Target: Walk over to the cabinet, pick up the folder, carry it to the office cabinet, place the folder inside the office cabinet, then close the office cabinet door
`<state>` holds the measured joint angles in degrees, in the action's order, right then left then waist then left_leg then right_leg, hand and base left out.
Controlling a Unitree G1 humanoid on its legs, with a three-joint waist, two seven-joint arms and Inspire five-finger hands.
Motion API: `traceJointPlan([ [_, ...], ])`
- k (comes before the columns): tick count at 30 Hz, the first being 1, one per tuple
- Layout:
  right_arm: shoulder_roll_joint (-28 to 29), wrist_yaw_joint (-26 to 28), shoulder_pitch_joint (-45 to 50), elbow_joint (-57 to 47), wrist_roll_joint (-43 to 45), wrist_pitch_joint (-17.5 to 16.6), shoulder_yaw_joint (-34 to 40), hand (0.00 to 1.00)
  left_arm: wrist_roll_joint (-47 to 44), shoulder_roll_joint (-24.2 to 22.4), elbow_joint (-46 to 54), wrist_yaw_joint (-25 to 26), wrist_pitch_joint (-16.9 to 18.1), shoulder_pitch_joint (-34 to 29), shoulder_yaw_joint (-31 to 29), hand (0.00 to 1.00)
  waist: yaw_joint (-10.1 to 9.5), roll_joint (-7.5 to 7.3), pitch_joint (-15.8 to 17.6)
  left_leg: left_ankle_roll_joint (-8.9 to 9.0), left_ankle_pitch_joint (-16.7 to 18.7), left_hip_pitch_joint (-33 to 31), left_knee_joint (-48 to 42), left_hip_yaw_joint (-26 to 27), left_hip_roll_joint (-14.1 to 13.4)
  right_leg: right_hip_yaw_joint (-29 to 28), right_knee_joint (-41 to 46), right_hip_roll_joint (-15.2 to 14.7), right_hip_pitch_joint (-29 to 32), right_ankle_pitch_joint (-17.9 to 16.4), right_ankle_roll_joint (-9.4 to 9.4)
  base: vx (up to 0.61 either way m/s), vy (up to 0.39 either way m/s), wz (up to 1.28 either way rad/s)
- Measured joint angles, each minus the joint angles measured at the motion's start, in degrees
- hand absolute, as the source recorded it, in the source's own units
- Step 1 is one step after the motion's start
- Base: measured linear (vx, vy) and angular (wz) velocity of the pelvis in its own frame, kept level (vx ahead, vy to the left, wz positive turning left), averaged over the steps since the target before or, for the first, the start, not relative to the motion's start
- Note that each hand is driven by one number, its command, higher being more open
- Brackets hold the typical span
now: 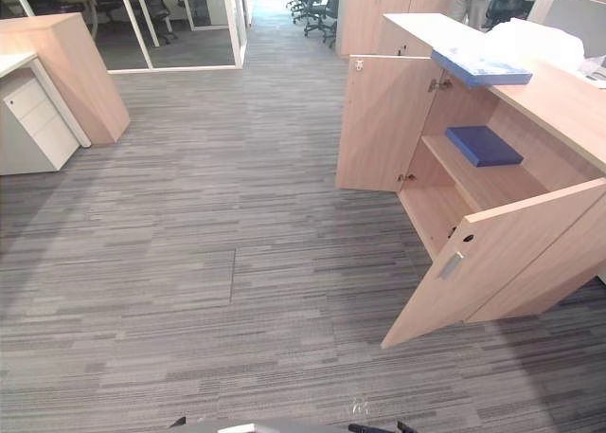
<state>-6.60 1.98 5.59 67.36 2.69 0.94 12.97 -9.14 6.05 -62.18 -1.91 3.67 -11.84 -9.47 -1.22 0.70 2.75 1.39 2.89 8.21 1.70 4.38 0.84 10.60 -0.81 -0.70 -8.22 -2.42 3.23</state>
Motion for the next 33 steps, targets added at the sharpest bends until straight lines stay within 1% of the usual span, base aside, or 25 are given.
traceJointPlan([
  [5,0.0,0.1,-1.0,0.0,0.2,0.0,0.0,1.00,-1.6,-0.2,0.0,-0.5,0.0,0.2,-0.5,1.00,-0.06,-0.03,0.8,0.22,-0.2,0.9,0.7,0.0,-0.2,0.2,-0.2,0.2,-0.6,0.0,0.08,-0.02,-0.030,0.00],
  [11,0.0,0.3,-1.3,0.0,0.2,0.0,0.0,1.00,-1.2,-0.2,0.0,-0.7,0.1,0.4,-0.3,1.00,-0.06,0.00,1.3,-0.21,-1.4,1.6,2.5,0.0,-0.3,0.4,-0.3,0.4,-0.5,0.0,0.05,-0.04,-0.038,0.00],
  [16,0.0,0.3,-1.4,0.0,0.2,0.0,0.0,1.00,3.1,0.6,0.0,-0.6,1.2,1.0,2.1,1.00,-0.07,-0.13,1.8,-0.31,-1.7,1.9,3.2,0.0,-0.3,0.5,-0.6,0.5,-0.6,0.1,-0.14,-0.01,-0.011,0.00],
  [21,0.1,0.3,-1.6,0.0,0.2,0.1,0.0,1.00,4.2,1.4,0.0,0.0,1.3,1.6,4.0,1.00,-0.06,-0.54,2.4,-0.31,-1.7,1.8,3.2,-0.3,-0.3,1.1,-1.1,0.5,-0.8,0.2,-0.27,-0.01,-0.035,0.04],
  [30,0.9,0.5,-2.2,0.0,-0.2,0.1,1.1,1.00,3.6,1.8,-0.1,0.0,1.2,1.8,4.0,1.00,-0.03,-1.29,2.8,-0.27,-1.7,1.1,3.1,-0.3,-0.4,1.4,-2.5,0.7,-0.8,0.6,-0.46,0.00,-0.011,0.01],
  [32,1.2,0.8,-2.7,0.0,-0.3,0.1,1.1,1.00,2.8,2.1,-0.6,-0.3,1.1,2.2,3.3,1.00,-0.03,-2.00,3.3,0.78,-0.1,-1.1,-0.4,-0.2,-0.5,1.4,-2.4,0.7,-0.4,0.8,-0.64,-0.02,-0.034,0.00],
  [33,1.4,1.0,-3.1,0.0,-0.3,0.1,1.0,1.00,2.1,2.4,-0.6,-0.4,1.1,2.4,3.2,1.00,-0.06,-2.36,3.6,0.80,2.2,-3.8,-5.0,-0.2,-0.8,1.5,-2.3,0.8,0.1,0.8,-0.78,-0.05,-0.033,0.03],
])
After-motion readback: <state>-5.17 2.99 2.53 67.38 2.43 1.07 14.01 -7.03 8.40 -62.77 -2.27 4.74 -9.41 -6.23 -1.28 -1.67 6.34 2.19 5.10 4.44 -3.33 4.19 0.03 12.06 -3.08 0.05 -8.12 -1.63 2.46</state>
